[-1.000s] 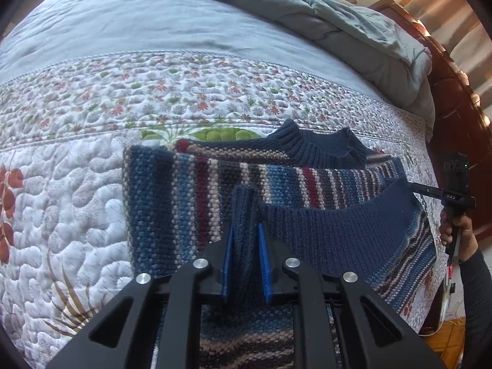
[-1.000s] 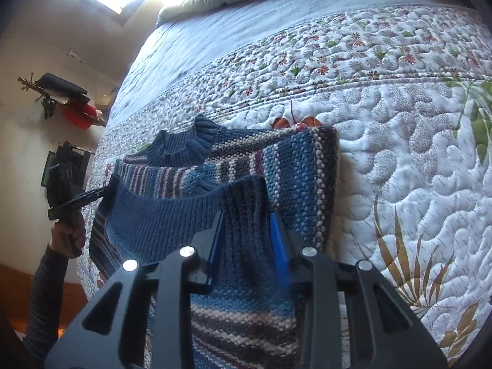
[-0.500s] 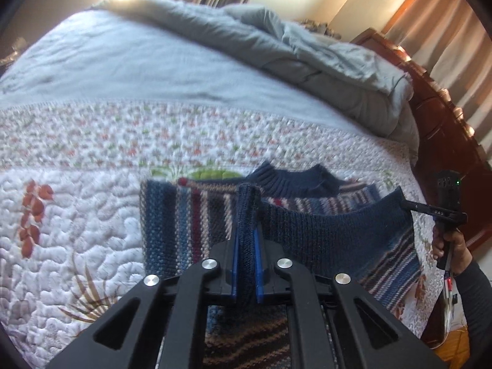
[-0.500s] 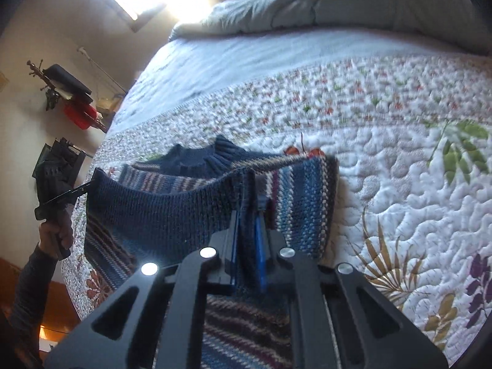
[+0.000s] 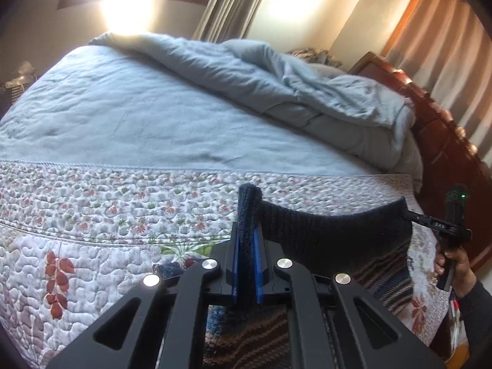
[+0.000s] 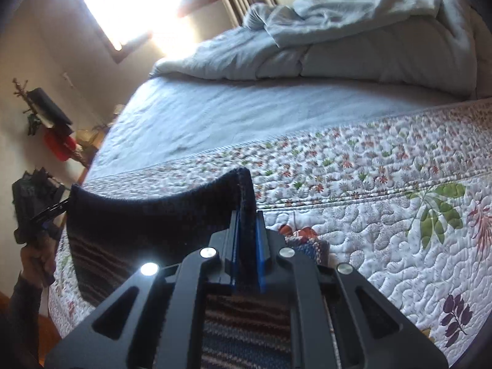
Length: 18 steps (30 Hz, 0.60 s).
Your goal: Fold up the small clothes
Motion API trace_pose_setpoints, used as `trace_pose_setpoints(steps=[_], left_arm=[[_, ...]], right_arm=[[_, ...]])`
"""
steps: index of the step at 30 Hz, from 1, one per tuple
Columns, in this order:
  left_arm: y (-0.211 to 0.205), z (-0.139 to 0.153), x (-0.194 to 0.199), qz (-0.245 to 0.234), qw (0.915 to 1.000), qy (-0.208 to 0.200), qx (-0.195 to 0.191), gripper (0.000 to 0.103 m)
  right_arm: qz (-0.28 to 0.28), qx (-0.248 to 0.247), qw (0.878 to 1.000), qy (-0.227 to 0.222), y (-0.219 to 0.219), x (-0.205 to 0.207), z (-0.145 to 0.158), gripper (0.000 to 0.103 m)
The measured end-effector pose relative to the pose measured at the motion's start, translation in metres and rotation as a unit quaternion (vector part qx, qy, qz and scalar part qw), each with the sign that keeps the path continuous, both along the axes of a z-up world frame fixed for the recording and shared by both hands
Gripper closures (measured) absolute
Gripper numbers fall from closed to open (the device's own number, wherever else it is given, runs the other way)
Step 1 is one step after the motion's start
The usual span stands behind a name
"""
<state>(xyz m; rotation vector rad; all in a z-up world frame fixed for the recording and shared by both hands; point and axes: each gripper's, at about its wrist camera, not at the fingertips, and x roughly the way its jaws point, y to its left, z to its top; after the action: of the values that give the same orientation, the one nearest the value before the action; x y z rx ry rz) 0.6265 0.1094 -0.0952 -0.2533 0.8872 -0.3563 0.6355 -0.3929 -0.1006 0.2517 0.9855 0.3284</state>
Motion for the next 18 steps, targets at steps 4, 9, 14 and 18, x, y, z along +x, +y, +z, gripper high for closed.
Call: trace_pose_setpoints(steps=[4, 9, 14, 18], left_arm=[[-0.005, -0.073, 0.039, 0.043, 0.9936, 0.098, 0.036, 0.095], [-0.006, -0.114, 0.052, 0.067, 0.9856, 0.148, 0.046, 0.095], [-0.006, -0.094, 0.058, 0.06, 0.9889, 0.129, 0.042, 0.095], [-0.002, -0.085, 0.061, 0.06, 0.9902, 0.12, 0.038, 0.095]], right_arm=[[-0.026, -0.03, 0.997, 0.069, 0.01, 0.035, -0.052, 0.095], [-0.035, -0.054, 0.992, 0.106, 0.015, 0.051, -0.086, 0.095], [-0.038, -0.043, 0.995, 0.083, 0.012, 0.057, -0.074, 0.095], [-0.042, -0.048, 0.995, 0.081, 0.011, 0.059, -0.075, 0.095]])
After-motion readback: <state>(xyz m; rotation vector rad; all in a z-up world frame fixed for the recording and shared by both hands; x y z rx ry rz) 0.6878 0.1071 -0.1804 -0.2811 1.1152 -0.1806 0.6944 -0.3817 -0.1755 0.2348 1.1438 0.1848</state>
